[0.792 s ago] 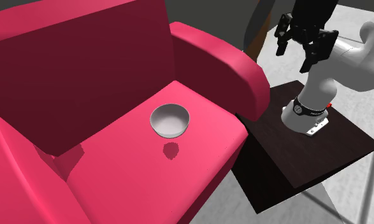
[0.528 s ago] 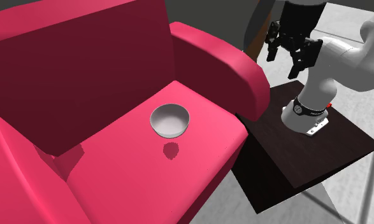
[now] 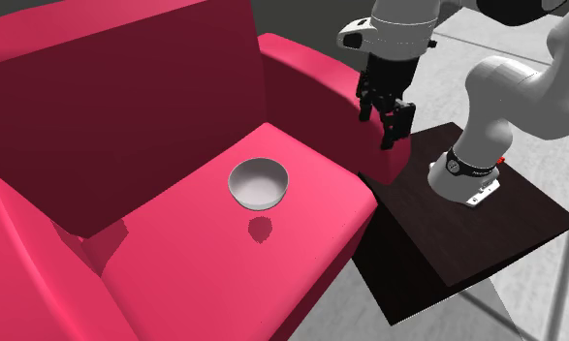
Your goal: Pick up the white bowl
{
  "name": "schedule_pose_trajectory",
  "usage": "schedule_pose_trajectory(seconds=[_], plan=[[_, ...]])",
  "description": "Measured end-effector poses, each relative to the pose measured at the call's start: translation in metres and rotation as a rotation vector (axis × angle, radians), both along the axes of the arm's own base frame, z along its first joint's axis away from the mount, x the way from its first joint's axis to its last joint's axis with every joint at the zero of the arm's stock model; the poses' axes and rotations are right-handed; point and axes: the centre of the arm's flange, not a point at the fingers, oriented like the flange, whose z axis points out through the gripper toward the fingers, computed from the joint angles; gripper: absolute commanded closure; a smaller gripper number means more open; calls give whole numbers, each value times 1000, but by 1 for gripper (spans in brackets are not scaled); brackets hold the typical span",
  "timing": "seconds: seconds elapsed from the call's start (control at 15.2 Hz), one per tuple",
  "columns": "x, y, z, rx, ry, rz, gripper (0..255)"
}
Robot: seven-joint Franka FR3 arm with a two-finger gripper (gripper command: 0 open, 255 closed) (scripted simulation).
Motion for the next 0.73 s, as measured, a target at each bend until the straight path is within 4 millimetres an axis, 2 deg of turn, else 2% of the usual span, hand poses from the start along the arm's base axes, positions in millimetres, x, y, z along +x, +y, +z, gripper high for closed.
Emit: schedule_pose_trajectory(seconds=[0.46,0.73], plan=[[64,-17,-62,-12,-3,-29,0],[102,-36,-97,-19,-6,-46,0]])
